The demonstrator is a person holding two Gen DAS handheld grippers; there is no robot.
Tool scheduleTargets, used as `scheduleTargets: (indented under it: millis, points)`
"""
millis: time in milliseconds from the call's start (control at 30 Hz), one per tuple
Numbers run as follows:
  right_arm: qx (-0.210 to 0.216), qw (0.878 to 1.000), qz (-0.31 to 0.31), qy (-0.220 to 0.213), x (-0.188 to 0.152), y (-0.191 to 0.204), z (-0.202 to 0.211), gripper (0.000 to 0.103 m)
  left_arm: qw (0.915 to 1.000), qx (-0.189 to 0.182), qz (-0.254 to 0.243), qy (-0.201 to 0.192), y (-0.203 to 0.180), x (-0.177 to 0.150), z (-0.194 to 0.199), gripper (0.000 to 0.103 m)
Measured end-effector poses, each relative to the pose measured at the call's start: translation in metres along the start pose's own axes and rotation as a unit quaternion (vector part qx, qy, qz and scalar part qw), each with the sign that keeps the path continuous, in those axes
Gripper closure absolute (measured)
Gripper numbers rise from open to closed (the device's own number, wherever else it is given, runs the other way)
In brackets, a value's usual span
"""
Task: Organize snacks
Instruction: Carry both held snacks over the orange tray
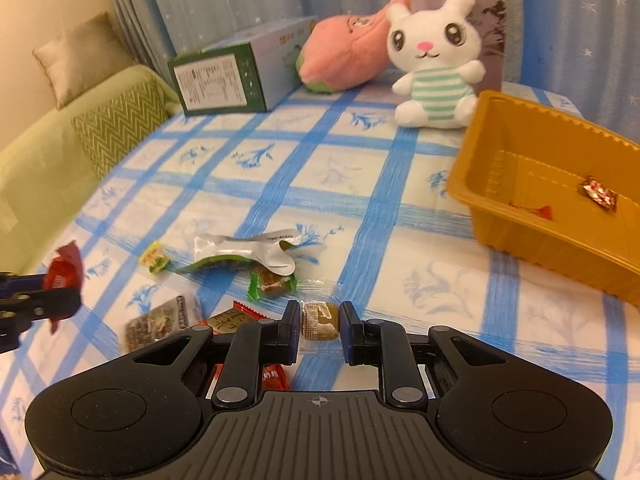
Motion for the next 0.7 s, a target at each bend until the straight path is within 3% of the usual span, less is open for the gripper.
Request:
scheduleTargets:
  millis: [233, 700]
  points:
    - [-0.005, 0.999, -0.044, -0.009, -0.015, -0.034, 0.046, 0.082, 0.9987, -0.043, -0.029, 0.003, -0.048, 0.005, 0.001, 0.077]
    - [-0.089, 0.984, -0.144, -0.050, -0.040, -0.157, 0.133, 0.082, 0.9834, -0.147, -0.105, 0.009, -0.194, 0.022, -0.017, 0.077]
Point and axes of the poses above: each gripper's, at about its wrist camera, not at the fingertips, and z roughly against the way its jaws point, y to its left, x to its top, the point moved 6 cm from there along -z, roughly the way its jaws point, and after that the axes turned 15 degrees about z, right-handed, at the moved point
